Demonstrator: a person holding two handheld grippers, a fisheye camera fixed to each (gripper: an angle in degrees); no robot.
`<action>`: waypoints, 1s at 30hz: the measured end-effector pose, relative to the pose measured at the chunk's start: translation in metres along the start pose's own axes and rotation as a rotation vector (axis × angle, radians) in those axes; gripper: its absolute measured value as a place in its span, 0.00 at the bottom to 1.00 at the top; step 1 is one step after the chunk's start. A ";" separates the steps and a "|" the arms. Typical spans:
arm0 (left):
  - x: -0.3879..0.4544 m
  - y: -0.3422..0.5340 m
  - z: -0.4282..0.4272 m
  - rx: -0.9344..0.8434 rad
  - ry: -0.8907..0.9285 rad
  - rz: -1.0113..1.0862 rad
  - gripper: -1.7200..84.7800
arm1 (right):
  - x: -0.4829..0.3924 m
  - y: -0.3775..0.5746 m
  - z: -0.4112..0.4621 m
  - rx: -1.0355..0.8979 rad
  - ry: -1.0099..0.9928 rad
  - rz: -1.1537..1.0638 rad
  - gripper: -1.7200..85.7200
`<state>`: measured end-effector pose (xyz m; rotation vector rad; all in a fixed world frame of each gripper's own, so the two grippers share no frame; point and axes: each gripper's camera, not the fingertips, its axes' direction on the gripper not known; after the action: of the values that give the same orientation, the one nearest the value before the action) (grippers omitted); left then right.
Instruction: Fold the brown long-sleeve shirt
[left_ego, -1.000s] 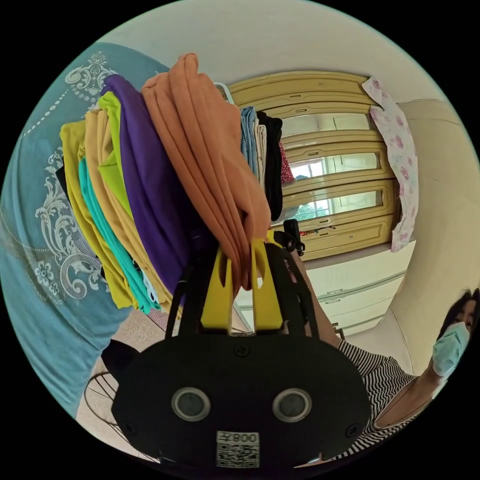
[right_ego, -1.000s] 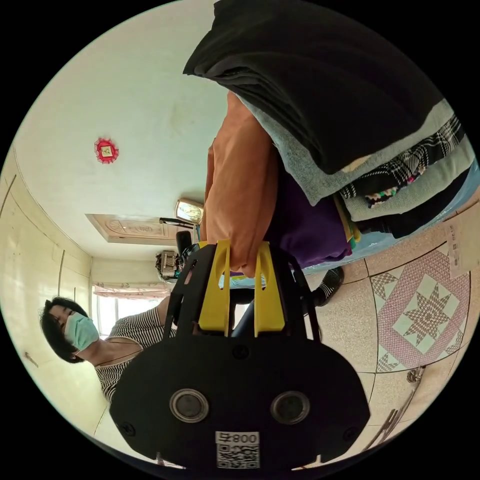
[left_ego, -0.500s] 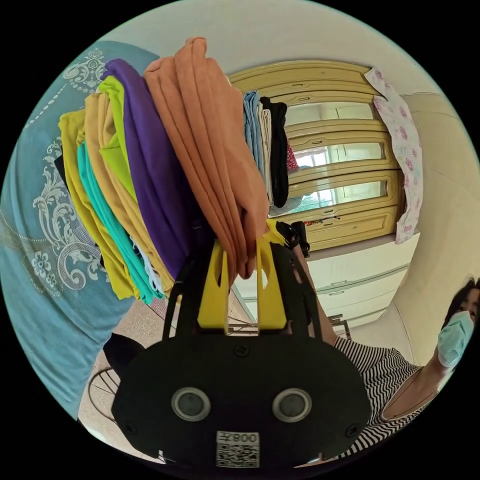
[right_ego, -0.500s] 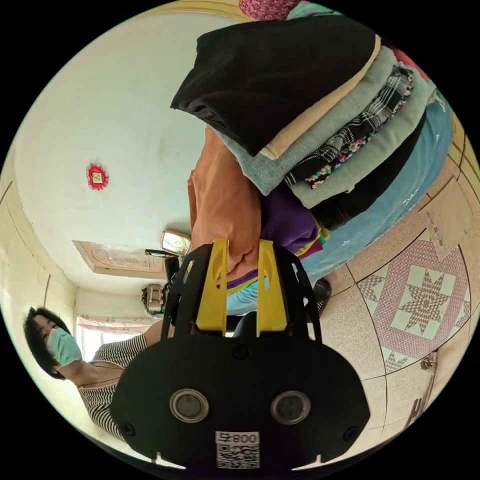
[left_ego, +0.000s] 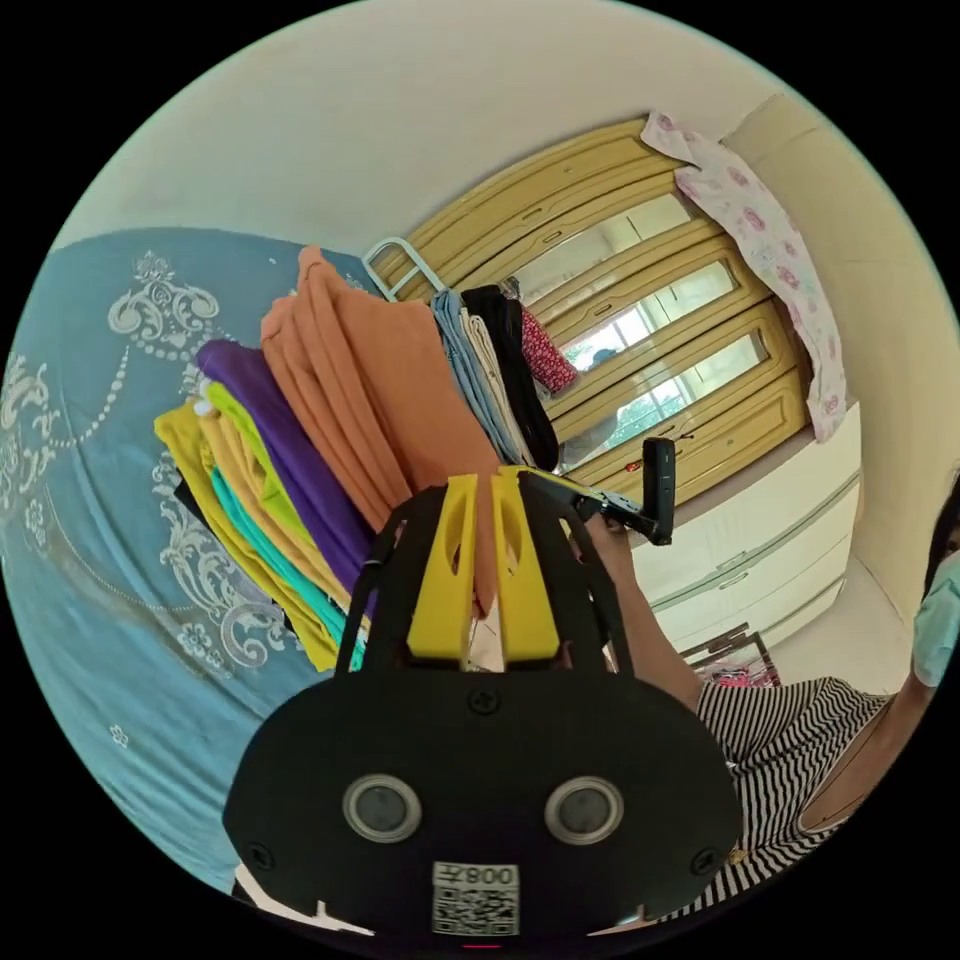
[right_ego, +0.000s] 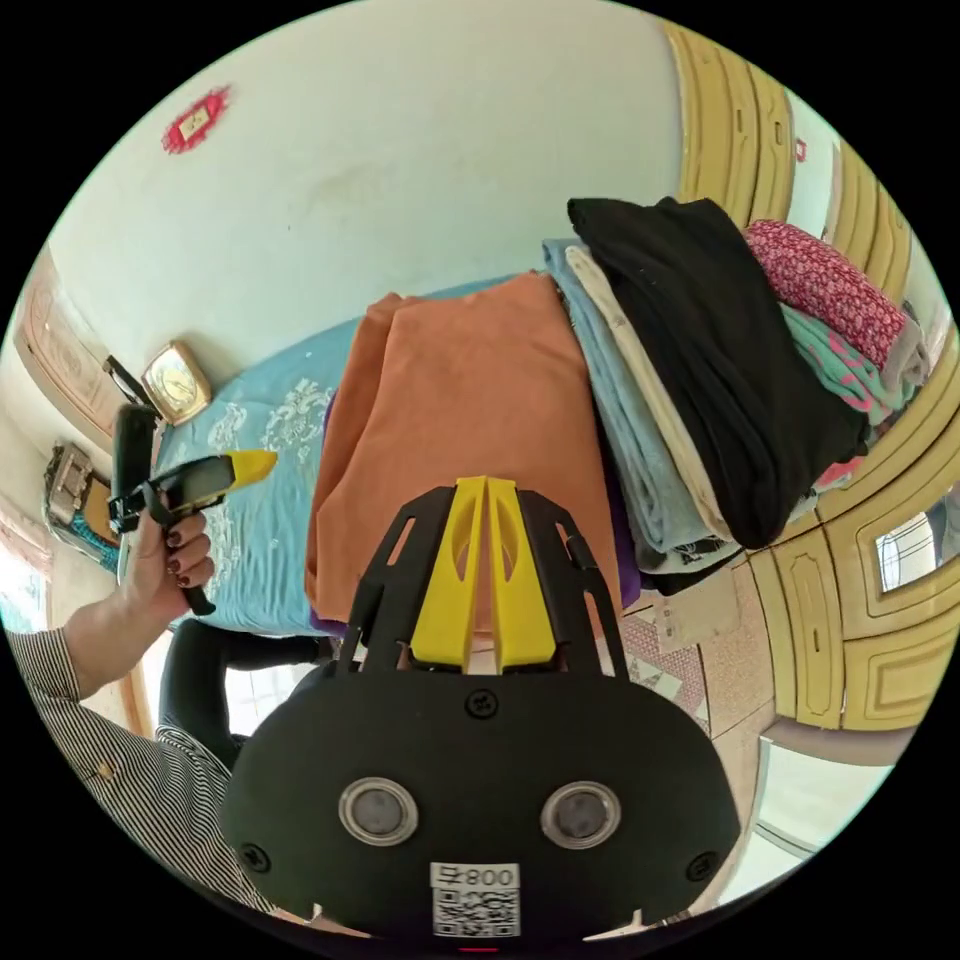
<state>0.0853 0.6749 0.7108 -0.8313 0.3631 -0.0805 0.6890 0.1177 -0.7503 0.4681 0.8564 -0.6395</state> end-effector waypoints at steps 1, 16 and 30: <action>0.000 -0.013 0.008 -0.019 -0.034 0.033 0.04 | -0.009 -0.005 0.015 -0.030 0.043 -0.015 0.02; -0.111 -0.057 0.087 -0.105 -0.333 -0.101 0.02 | -0.028 -0.018 0.067 -0.018 -0.028 -0.078 0.01; -0.049 0.006 0.061 -0.054 -0.143 0.112 0.02 | -0.013 0.005 0.061 0.108 -0.151 0.005 0.02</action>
<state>0.0603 0.7324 0.7576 -0.8629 0.2768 0.0926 0.7195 0.0880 -0.7039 0.5122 0.6797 -0.7092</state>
